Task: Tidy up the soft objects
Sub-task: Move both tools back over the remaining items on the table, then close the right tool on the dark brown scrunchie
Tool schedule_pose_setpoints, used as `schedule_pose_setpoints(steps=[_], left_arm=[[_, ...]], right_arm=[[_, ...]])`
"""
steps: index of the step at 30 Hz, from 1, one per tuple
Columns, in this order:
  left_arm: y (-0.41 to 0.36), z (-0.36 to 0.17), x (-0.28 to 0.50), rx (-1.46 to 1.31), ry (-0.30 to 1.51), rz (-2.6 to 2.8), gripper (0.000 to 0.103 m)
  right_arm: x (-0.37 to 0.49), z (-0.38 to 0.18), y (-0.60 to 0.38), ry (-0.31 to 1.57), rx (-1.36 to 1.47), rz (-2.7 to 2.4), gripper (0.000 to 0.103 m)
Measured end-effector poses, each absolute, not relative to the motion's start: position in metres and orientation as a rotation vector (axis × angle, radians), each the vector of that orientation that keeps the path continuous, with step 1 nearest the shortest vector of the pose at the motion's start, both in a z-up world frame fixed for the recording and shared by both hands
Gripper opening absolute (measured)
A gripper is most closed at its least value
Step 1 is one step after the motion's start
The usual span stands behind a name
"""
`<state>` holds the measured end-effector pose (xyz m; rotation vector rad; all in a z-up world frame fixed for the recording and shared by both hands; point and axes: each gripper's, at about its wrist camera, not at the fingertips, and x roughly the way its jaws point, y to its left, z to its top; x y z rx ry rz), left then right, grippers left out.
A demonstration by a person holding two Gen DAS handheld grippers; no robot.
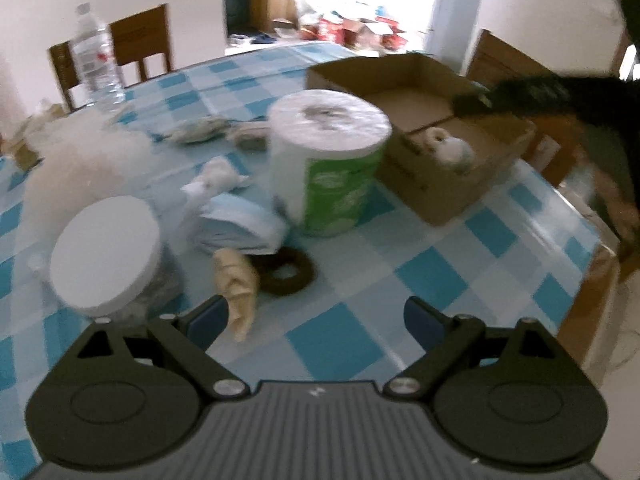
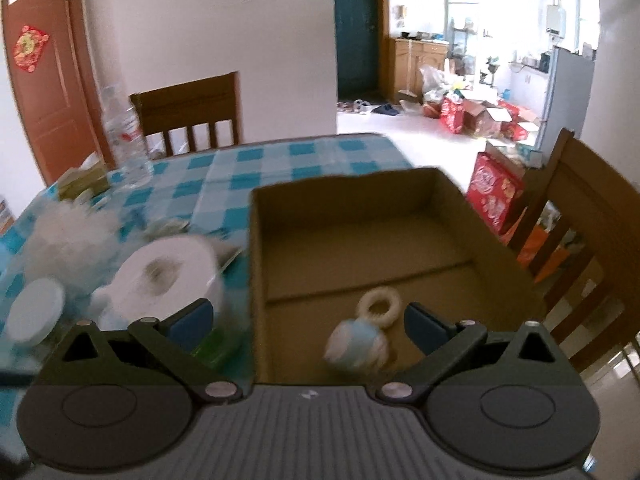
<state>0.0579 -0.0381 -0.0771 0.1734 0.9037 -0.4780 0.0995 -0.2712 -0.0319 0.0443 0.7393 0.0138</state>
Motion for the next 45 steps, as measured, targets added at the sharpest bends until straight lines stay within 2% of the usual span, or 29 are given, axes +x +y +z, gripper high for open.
schedule_pose_setpoints(steps=[7, 16, 21, 27, 42, 45], left_arm=[[-0.012, -0.083, 0.061, 0.142, 0.895, -0.368, 0.094], [0.005, -0.092, 0.061, 0.248, 0.901, -0.334, 0.097], [0.013, -0.099, 0.059, 0.243, 0.925, -0.336, 0.097], [0.028, -0.102, 0.056, 0.235, 0.938, -0.32, 0.097], [0.055, -0.11, 0.059, 0.2, 0.989, -0.289, 0.097], [0.056, -0.111, 0.06, 0.2, 0.993, -0.295, 0.097]], right_arm=[[0.065, -0.05, -0.228, 0.763, -0.017, 0.109, 0.103], [0.059, -0.087, -0.175, 0.845, -0.141, 0.202, 0.102], [0.062, -0.105, -0.157, 0.898, -0.148, 0.235, 0.093], [0.07, -0.12, -0.131, 0.916, -0.194, 0.284, 0.087], [0.105, -0.136, -0.103, 0.885, -0.168, 0.311, 0.087], [0.106, -0.135, -0.101, 0.875, -0.166, 0.317, 0.078]])
